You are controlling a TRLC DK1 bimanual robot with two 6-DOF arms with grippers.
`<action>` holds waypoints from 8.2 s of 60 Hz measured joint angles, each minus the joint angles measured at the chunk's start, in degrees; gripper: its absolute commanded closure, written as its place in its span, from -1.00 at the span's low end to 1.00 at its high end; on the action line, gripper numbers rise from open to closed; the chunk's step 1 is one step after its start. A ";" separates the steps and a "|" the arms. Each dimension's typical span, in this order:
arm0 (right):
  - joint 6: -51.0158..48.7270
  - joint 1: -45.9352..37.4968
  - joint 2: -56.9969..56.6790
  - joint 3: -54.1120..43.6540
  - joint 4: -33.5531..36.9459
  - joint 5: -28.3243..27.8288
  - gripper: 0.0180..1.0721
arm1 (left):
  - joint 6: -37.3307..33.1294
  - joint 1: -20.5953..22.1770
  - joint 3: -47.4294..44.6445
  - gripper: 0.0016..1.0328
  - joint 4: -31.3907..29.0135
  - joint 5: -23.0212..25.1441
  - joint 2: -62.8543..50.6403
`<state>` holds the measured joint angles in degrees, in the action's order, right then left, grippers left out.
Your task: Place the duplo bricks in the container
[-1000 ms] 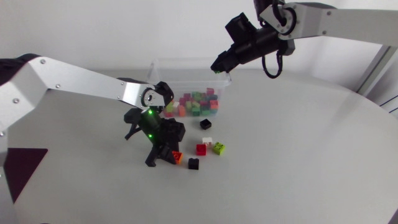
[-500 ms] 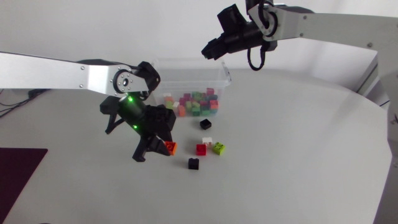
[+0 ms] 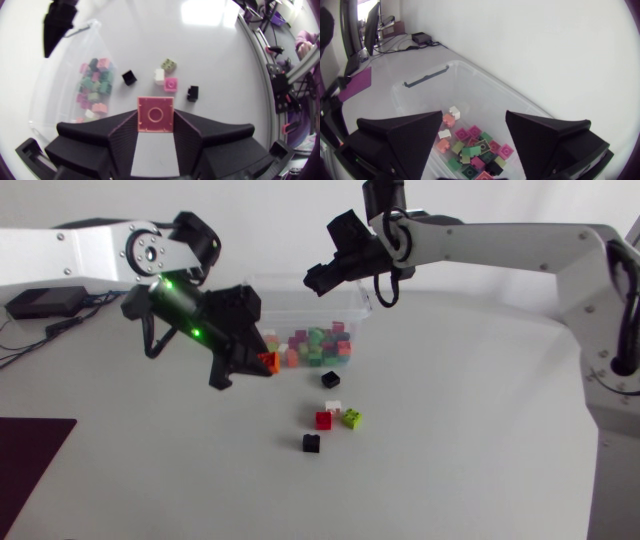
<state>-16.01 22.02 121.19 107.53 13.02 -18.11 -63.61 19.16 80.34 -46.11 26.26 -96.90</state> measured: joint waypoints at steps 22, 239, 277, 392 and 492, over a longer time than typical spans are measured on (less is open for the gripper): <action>-0.70 -2.75 -16.06 -18.80 -0.04 -0.07 -0.93 | 16.22 -1.31 14.56 0.58 11.39 0.52 -6.25; -9.70 -8.26 -35.95 -36.87 16.98 2.86 0.45 | 9.20 18.91 -5.95 0.65 10.14 -11.82 -18.45; -3.02 -5.07 -25.77 -25.90 8.79 1.62 0.45 | 9.57 15.93 -7.34 0.69 3.76 -12.07 -9.49; -0.74 0.48 -24.98 -32.68 -1.07 5.09 -0.93 | 36.33 -2.60 6.69 0.68 33.33 -3.98 -4.50; -33.79 4.13 -3.37 -27.39 17.46 2.12 -0.33 | 23.82 -0.87 -5.68 -0.89 22.14 -5.84 3.34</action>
<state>-49.80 26.15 117.82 80.14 30.48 -15.99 -39.79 18.28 74.65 -23.97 20.43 -93.56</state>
